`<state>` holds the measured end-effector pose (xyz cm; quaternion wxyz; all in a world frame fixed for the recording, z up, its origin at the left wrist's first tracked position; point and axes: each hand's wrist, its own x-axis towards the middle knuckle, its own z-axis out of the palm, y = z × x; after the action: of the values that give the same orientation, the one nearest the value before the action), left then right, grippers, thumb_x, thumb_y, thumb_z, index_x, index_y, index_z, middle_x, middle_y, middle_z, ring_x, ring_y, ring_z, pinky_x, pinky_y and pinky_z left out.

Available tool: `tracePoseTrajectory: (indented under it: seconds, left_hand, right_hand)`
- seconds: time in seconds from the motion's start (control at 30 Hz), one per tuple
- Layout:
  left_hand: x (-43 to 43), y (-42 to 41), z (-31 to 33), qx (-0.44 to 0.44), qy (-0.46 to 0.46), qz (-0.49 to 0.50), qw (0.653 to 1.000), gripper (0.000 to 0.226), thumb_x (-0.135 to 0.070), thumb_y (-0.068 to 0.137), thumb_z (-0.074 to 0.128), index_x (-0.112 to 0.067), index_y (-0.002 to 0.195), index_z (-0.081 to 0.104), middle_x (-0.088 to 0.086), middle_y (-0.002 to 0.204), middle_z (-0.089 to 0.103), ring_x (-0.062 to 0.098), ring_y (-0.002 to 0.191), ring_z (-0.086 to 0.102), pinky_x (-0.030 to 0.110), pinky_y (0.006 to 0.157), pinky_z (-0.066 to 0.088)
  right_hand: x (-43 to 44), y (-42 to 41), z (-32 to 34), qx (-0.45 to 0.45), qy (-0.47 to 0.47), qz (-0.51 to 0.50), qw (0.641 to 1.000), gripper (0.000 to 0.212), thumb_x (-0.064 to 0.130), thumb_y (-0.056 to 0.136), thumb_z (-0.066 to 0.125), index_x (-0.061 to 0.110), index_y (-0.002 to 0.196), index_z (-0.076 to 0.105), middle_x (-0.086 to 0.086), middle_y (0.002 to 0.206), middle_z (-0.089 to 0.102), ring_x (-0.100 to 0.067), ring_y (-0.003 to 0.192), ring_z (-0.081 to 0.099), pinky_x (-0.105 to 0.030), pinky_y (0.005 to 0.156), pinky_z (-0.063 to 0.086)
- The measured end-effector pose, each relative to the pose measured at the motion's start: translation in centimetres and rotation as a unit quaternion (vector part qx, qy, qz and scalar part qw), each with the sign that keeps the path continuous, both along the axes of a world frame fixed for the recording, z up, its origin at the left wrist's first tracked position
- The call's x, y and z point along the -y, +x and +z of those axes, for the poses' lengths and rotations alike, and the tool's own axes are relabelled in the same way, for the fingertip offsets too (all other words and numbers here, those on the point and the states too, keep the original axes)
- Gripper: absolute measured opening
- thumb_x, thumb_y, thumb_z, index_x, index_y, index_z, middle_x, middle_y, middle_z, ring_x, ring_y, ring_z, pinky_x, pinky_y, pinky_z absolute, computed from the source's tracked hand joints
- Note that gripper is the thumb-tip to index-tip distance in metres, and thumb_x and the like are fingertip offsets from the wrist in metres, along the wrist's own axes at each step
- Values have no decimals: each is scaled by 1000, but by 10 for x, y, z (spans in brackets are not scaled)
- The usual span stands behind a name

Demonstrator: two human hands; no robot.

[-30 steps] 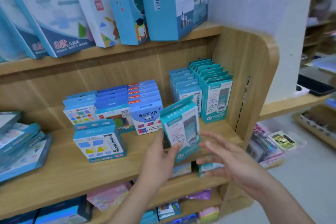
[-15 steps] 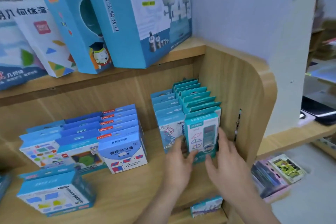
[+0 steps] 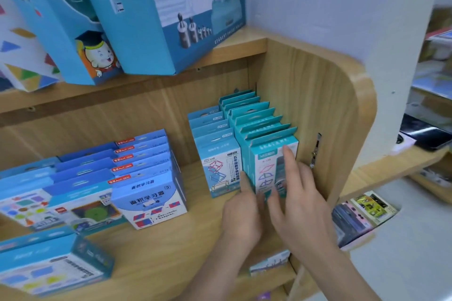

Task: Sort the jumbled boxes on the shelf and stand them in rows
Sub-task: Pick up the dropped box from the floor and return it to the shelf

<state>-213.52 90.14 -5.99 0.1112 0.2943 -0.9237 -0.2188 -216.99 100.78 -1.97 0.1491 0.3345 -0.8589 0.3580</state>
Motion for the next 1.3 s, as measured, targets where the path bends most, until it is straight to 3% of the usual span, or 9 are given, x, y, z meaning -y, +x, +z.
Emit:
tracePoseTrajectory:
  seconds: [0.1,0.2,0.43,0.6,0.73,0.9,1.07,1.2,1.3]
  left_hand:
    - [-5,8,1,-62,38,16,997,61,-34,96,40,-15,146,11,7,108,68,31,97,63,37,71,42]
    - [-10,11,-2,-63,50,18,997,59,-32,99,35,-15,147,7,8,115,65,32,100,62,36,75,43]
    - [-7,11,-8,-80,81,7,994,63,-37,98,38,-19,149,5,6,110,66,29,96,62,38,74,47]
    - [-6,16,-8,-129,85,21,988,66,-41,94,45,-26,146,8,2,88,67,24,79,64,39,67,50]
    - [-7,18,-2,-167,82,16,982,63,-39,93,49,-25,144,15,-10,63,54,20,72,63,36,61,45]
    - [-8,22,5,-194,74,6,978,60,-39,92,52,-29,142,19,-10,69,56,14,66,60,33,59,46]
    - [-8,18,9,-275,54,-18,960,47,-31,86,63,-24,128,43,-7,97,50,6,82,48,24,66,47]
    - [-2,8,16,-293,89,-20,952,15,-22,88,63,-16,102,62,-9,85,50,-2,81,49,7,69,37]
    - [-2,7,17,-284,66,-34,956,5,-20,91,59,-16,89,60,-7,79,46,-10,79,46,4,66,34]
  right_hand:
    - [3,-5,15,-66,-24,25,997,66,21,86,52,18,147,28,-7,131,45,-24,108,54,-34,71,55]
    - [8,-14,30,-110,29,33,993,58,27,87,41,15,144,34,-8,144,38,-26,114,49,-34,86,50]
    - [1,-19,39,-120,71,53,989,65,23,85,59,16,144,32,-8,149,32,-25,117,52,-34,81,53]
    - [-8,-18,39,-110,36,99,988,64,21,88,54,23,146,28,-6,151,27,-18,114,54,-30,71,53]
    - [-12,-17,39,-105,14,119,987,62,18,88,56,23,144,32,-4,149,30,-15,111,54,-27,67,52]
    - [-15,-15,38,-112,-15,139,984,58,13,87,59,19,140,39,-5,145,37,-9,107,50,-20,66,50]
    - [-15,-18,34,-120,-22,124,985,51,16,89,54,16,138,42,-7,143,39,-16,113,52,-26,74,53]
    - [-9,-23,36,-134,-12,117,984,50,17,87,47,12,137,44,-11,141,44,-26,118,50,-37,88,51]
    - [-9,-25,37,-132,-1,124,983,52,17,86,45,12,138,42,-11,142,44,-27,120,49,-38,92,49]
